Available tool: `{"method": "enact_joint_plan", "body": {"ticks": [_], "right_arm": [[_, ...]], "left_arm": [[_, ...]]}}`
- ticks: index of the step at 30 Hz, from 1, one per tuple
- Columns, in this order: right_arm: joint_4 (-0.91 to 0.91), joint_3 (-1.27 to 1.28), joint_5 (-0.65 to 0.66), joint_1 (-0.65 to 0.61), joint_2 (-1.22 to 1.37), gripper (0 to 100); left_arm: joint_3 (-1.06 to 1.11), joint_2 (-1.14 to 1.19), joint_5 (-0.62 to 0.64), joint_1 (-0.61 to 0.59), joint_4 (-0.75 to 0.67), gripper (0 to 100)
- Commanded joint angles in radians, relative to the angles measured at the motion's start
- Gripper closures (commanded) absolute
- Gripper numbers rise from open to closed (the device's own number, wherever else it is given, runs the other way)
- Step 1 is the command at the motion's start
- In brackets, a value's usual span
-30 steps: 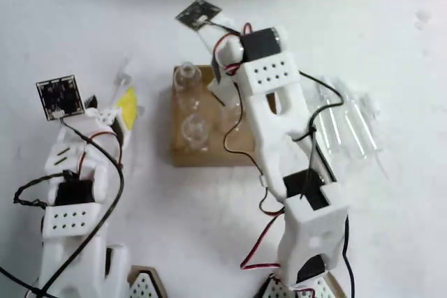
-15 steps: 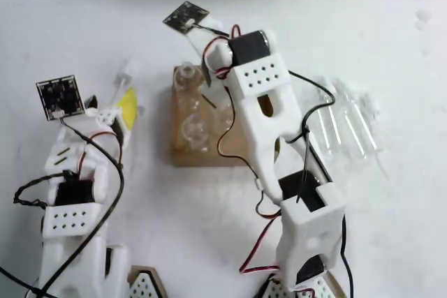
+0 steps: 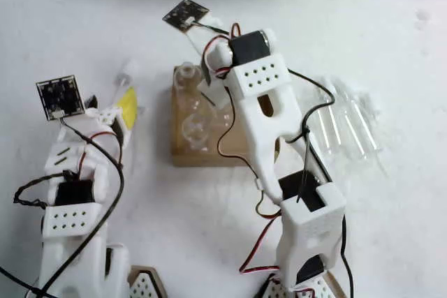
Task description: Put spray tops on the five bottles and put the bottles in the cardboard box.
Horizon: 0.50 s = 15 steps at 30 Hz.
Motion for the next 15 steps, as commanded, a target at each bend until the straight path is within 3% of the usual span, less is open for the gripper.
{"method": "enact_joint_plan", "body": {"ticks": [1,5,10,15], "right_arm": [[-0.015,-0.04,-0.009,0.008,-0.004,98.0],[-0.015,-0.037,-0.009,0.008,-0.004,97.7],[-0.012,-0.035,-0.014,0.008,-0.004,88.3],[-0.012,-0.041,-0.014,0.007,-0.012,88.2]], "left_arm": [[-0.005,-0.025,-0.011,0.008,-0.029,73],[-0.005,-0.025,-0.011,0.008,-0.029,73],[-0.005,-0.025,-0.011,0.008,-0.029,73],[-0.005,-0.025,-0.011,0.008,-0.029,73]]}}
